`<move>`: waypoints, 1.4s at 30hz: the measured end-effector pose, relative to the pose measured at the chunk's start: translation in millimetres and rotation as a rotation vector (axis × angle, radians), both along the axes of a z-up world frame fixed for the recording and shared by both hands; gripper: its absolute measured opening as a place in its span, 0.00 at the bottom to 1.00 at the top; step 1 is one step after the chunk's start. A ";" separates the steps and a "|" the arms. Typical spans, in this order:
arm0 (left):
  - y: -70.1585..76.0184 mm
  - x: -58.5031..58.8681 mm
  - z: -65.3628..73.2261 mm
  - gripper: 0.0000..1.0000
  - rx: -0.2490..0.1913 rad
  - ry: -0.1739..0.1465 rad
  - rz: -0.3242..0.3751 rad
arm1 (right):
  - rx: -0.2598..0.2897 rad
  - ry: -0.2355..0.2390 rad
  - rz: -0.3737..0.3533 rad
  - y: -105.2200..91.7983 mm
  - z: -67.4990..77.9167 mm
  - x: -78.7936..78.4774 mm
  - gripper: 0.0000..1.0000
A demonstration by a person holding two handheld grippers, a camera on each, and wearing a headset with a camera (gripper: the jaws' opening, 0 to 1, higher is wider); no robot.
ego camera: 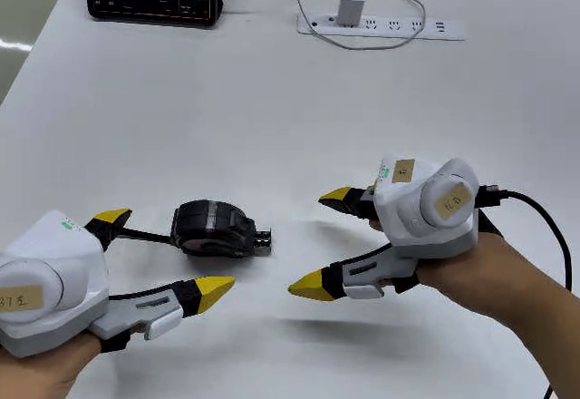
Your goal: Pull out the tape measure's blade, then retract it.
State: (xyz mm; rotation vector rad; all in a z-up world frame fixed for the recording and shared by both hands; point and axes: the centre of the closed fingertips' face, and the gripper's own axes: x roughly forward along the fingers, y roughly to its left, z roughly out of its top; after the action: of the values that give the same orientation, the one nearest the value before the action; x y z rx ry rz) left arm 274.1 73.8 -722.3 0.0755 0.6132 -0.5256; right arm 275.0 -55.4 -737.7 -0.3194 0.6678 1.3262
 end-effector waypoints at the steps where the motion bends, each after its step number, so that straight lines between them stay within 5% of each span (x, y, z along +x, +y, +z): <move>1: -0.8 -0.8 0.6 0.92 -0.006 0.001 -0.007 | -0.003 -0.003 -0.002 -1.4 0.2 0.0 0.74; 14: -3.6 -11.6 6.4 0.99 -0.024 -0.017 -0.086 | 0.000 -0.016 -0.041 -15.6 2.4 -5.6 0.81; 42: -5.3 -26.5 8.1 0.99 0.023 -0.040 -0.183 | 0.008 -0.094 -0.152 -46.5 10.3 -15.3 0.87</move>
State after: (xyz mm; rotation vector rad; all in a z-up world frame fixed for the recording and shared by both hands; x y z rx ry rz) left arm 247.6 68.5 -714.2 0.1645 0.5759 -0.6927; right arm 259.6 -101.9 -727.3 -0.3165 0.5958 1.1618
